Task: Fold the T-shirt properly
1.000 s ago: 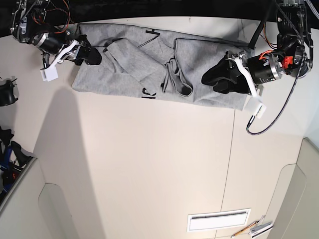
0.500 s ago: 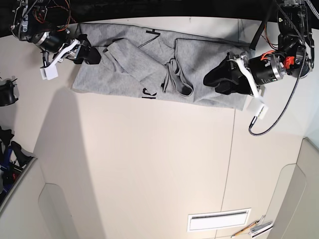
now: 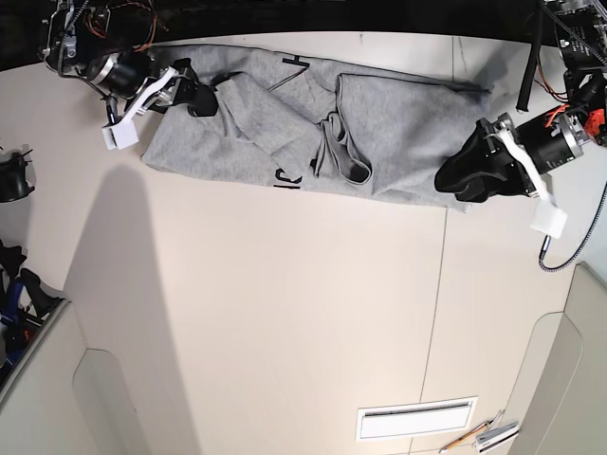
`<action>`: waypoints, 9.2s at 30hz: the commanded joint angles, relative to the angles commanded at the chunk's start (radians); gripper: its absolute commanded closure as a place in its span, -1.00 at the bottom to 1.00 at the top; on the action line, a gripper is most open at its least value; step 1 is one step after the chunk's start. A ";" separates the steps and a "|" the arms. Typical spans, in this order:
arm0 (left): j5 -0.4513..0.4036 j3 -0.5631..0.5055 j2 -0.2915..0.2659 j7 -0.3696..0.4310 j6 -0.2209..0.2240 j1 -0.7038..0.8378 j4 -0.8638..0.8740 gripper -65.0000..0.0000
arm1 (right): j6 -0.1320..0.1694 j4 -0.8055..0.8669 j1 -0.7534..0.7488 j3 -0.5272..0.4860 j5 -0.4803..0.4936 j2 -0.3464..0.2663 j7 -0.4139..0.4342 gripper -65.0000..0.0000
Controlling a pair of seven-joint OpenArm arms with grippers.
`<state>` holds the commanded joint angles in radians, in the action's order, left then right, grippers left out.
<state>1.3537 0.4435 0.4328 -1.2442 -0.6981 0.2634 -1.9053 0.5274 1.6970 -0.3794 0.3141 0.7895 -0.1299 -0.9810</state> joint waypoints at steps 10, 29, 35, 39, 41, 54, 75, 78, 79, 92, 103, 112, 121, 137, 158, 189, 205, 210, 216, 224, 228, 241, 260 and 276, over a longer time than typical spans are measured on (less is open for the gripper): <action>-0.001 0.003 0.003 -0.039 0.000 0.000 0.000 -0.19 | 0.023 0.001 0.021 0.029 -0.035 -0.048 0.016 1.00; -0.004 -0.027 0.002 -0.092 0.000 0.138 0.001 -0.19 | 0.050 0.002 0.106 0.420 0.257 -0.335 -0.099 1.00; -0.083 -0.187 -0.001 -0.060 0.000 0.181 0.001 -0.19 | 0.057 0.028 0.140 0.418 0.322 -0.248 -0.124 1.00; -0.172 -0.285 -0.001 -0.033 0.000 0.180 0.023 -0.19 | 0.064 0.142 0.135 0.418 0.322 -0.148 -0.130 1.00; -0.235 -0.338 0.000 0.017 0.000 0.180 0.050 -0.19 | 0.064 0.216 0.135 0.417 0.321 -0.113 -0.130 1.00; -0.328 -0.490 -0.050 0.127 0.000 0.166 0.090 -0.19 | 0.059 0.403 0.143 -0.031 0.157 -0.023 -0.048 1.00; -0.105 -0.274 -0.063 -0.009 0.000 0.166 0.083 -0.19 | 0.045 0.402 0.160 -0.271 0.041 0.034 -0.018 0.04; 0.018 -0.188 -0.064 -0.088 0.000 0.167 0.083 -0.19 | 0.044 0.402 0.203 -0.223 0.010 0.034 -0.016 0.04; 0.072 -0.167 -0.064 -0.118 0.000 0.168 0.083 -0.19 | 0.044 0.402 0.217 -0.193 0.008 0.033 -0.016 0.04; 0.055 -0.170 -0.169 -0.074 0.000 0.169 -0.135 -0.19 | 0.034 0.324 0.228 0.023 0.051 0.033 -0.033 0.05; 0.017 -0.170 -0.186 -0.060 0.000 0.169 -0.135 -0.19 | 0.037 0.135 0.216 -0.316 -0.045 0.034 0.051 0.05; 0.018 -0.170 -0.186 -0.061 0.000 0.169 -0.135 -0.19 | 0.034 0.092 0.242 -0.356 -0.143 0.042 0.143 1.00; 0.016 -0.170 -0.186 -0.065 0.000 0.174 -0.135 -0.19 | 0.035 0.061 0.382 -0.372 -0.108 0.092 0.139 1.00; -0.042 -0.170 -0.185 -0.064 0.000 0.175 -0.135 -0.19 | 0.037 0.122 0.461 -0.341 0.005 0.187 -0.040 -0.03; -0.043 -0.170 -0.136 -0.038 0.000 0.159 -0.135 -0.19 | 0.079 0.132 0.340 -0.119 0.214 -0.037 -0.229 -0.03; -0.042 -0.170 -0.136 -0.025 0.000 0.069 -0.043 -0.19 | 0.074 0.117 0.364 -0.559 -0.260 0.098 0.019 -0.03; -0.042 -0.170 -0.136 -0.032 0.000 0.070 -0.043 -0.19 | -0.033 -0.048 0.454 -0.700 -0.475 0.092 0.122 0.05; -0.039 -0.139 -0.136 -0.031 0.000 0.069 -0.043 -0.19 | -0.032 -0.078 0.454 -0.700 -0.373 0.092 0.117 0.80; -0.008 -0.009 -0.133 -0.058 0.000 0.071 -0.043 -0.19 | 0.030 -0.032 0.454 -0.701 -0.196 0.103 0.082 0.82; 0.060 0.004 -0.130 -0.099 0.000 0.128 -0.043 -0.19 | 0.049 -0.029 0.454 -0.700 -0.140 0.196 0.069 0.75; 0.087 0.004 -0.130 -0.100 0.000 0.142 -0.043 -0.19 | 0.048 -0.024 0.454 -0.677 -0.154 0.196 0.040 0.11; 0.130 0.004 -0.153 -0.141 0.000 0.200 -0.043 -0.19 | 0.012 0.026 0.431 -0.660 -0.246 0.063 -0.019 0.07; 0.130 0.004 -0.153 -0.141 0.000 0.183 -0.043 -0.19 | -0.007 -0.085 0.431 -0.661 -0.239 0.027 0.006 0.76; 0.130 0.004 -0.152 -0.145 0.000 0.183 -0.043 -0.19 | 0.054 -0.095 0.431 -0.661 -0.019 0.042 0.003 1.00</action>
<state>1.4835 0.4473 0.2810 -1.3888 -0.6981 0.4465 -1.9484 0.5812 1.6016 0.0521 -0.3473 0.7708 -0.0883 -0.9775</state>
